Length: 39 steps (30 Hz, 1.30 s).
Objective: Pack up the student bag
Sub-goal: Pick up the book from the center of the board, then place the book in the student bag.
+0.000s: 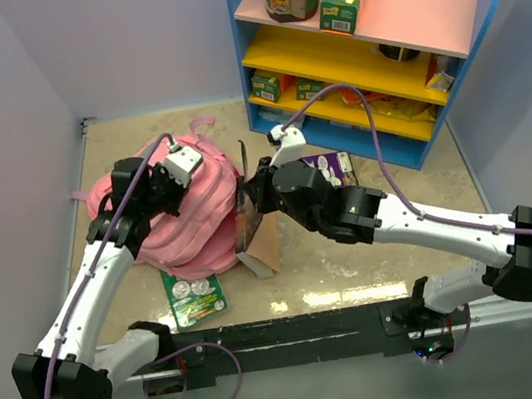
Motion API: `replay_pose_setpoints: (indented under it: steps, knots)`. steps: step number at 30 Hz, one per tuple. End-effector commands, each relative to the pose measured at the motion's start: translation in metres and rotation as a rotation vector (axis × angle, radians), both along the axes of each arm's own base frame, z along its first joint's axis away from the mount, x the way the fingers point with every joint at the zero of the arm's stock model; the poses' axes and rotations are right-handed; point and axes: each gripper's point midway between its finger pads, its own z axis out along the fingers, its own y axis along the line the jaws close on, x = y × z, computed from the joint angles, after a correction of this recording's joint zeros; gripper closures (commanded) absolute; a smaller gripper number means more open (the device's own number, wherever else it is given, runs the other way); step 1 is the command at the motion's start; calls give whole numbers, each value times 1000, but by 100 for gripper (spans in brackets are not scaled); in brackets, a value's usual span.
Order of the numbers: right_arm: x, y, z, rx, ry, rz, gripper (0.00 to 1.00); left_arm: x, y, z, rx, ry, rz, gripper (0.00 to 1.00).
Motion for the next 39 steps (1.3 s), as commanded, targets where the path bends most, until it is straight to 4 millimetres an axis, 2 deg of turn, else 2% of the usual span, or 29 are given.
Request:
replay_pose_setpoints:
  steps: [1, 2, 5, 6, 7, 8, 10, 11, 13, 14, 17, 18, 20, 21, 23, 26, 28, 30, 31, 33, 34, 35, 37, 39]
  knots:
    - [4, 26, 84, 229, -134, 63, 100, 11, 3, 40, -55, -139, 27, 100]
    - [4, 30, 85, 240, -138, 74, 100, 11, 3, 40, -56, -138, 28, 100]
    - [3, 36, 57, 223, -89, 81, 100, 10, 3, 40, -57, -136, 27, 100]
    - [1, 31, 33, 212, -63, 72, 100, 10, 4, 39, -57, -136, 28, 100]
    - [-1, 27, 18, 234, -35, 60, 100, 9, 4, 40, -53, -140, 26, 100]
    - [2, 18, -21, 216, -1, 36, 100, 10, 5, 39, -52, -139, 29, 100]
    - [2, 3, -55, 250, 92, -20, 100, 10, 6, 39, -47, -140, 28, 100]
    - [-2, -12, -98, 202, 153, -55, 100, 10, 7, 38, -44, -136, 29, 100]
    - [-12, -25, -131, 211, 233, -95, 100, 9, 7, 41, -40, -145, 22, 100]
    - [-19, -38, -163, 164, 279, -113, 100, 9, 8, 40, -36, -143, 23, 100]
    - [-33, -53, -202, 103, 350, -120, 100, 10, 11, 41, -25, -151, 23, 100]
    - [-35, -56, -212, 68, 363, -122, 79, 10, 11, 42, -26, -154, 21, 100]
    - [-38, -65, -234, -20, 396, -135, 49, 10, 12, 42, -28, -152, 24, 100]
    - [-38, -69, -240, -54, 397, -139, 18, 10, 12, 42, -31, -151, 22, 100]
    - [-36, -76, -250, -113, 402, -160, 1, 9, 11, 42, -36, -146, 18, 100]
    - [-26, -80, -252, -123, 379, -157, 1, 9, 12, 41, -34, -143, 20, 100]
    - [-21, -75, -252, -95, 370, -125, 1, 8, 12, 40, -32, -141, 20, 100]
    - [-16, -83, -263, -104, 381, -125, 1, 7, 13, 41, -30, -142, 20, 100]
    - [-14, -74, -261, -64, 379, -85, 1, 7, 13, 42, -30, -145, 20, 100]
    - [-12, -73, -267, -41, 380, -53, 2, 6, 12, 42, -30, -143, 15, 100]
    - [-11, -60, -261, 18, 366, 5, 2, 6, 13, 42, -32, -141, 19, 100]
    - [-11, -57, -262, 41, 363, 25, 4, 6, 12, 40, -36, -135, 12, 100]
    - [-8, -39, -257, 106, 333, 99, 7, 5, 10, 39, -46, -126, 6, 100]
    - [-15, -18, -250, 166, 344, 199, 11, 5, 8, 37, -49, -117, -6, 100]
